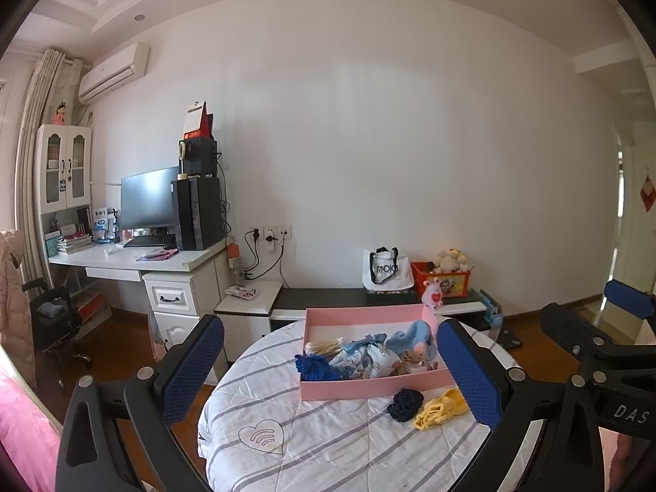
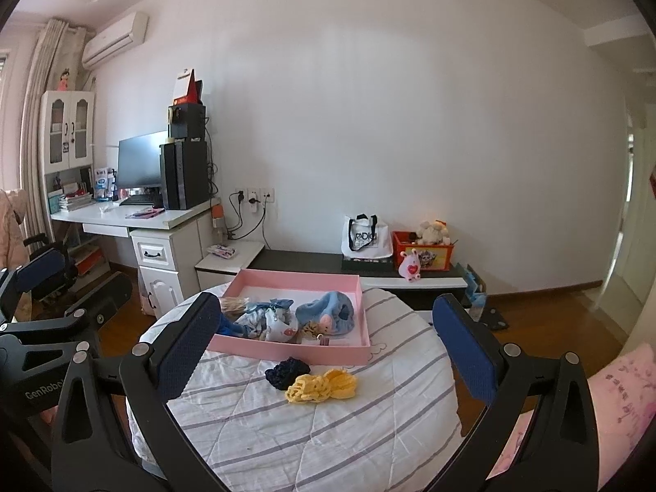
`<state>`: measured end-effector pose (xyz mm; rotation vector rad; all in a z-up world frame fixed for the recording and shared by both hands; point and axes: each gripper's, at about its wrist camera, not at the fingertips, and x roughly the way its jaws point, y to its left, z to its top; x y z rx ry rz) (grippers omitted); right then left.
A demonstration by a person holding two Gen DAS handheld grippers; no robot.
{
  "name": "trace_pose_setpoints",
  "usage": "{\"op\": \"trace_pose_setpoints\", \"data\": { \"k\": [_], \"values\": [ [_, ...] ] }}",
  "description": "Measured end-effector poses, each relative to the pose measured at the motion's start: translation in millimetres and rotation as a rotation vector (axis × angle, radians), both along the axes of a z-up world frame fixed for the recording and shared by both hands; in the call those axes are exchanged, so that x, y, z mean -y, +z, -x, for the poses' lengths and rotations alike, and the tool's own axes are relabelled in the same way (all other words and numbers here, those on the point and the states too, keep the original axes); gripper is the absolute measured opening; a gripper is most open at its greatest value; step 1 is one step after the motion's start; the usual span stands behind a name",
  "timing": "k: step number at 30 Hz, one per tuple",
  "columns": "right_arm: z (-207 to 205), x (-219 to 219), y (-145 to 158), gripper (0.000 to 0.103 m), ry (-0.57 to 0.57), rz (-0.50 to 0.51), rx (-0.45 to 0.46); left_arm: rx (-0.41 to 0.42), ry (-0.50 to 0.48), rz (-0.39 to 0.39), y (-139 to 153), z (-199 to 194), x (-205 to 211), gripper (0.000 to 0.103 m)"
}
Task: Organize soft objects
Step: 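Withdraw both tools up and away from the pink tray, then move both tools toward the navy knitted item and yellow crocheted item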
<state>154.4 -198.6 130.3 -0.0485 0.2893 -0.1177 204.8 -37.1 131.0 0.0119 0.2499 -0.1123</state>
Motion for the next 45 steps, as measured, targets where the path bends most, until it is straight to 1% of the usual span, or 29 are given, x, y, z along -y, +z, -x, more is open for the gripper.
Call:
{"op": "trace_pose_setpoints", "data": {
  "k": [22, 26, 31, 36, 45],
  "values": [
    [-6, 6, -4, 0.103, -0.013, -0.002, -0.023, -0.013, -0.002, -0.007, 0, 4, -2, 0.103],
    [-11, 7, -8, 0.103, -0.015, -0.006, -0.040, -0.030, -0.006, -0.010, -4, -3, -1, 0.103],
    [-25, 12, -20, 0.103, -0.024, -0.022, -0.088, -0.073, 0.003, -0.014, -12, -17, -2, 0.103],
    [-42, 19, -36, 0.103, -0.034, -0.046, -0.145, -0.135, 0.000, -0.026, -23, -39, -1, 0.103],
    [-83, 27, -79, 0.103, -0.046, -0.075, -0.296, -0.276, 0.004, -0.035, -52, -92, -3, 0.103]
  ]
}}
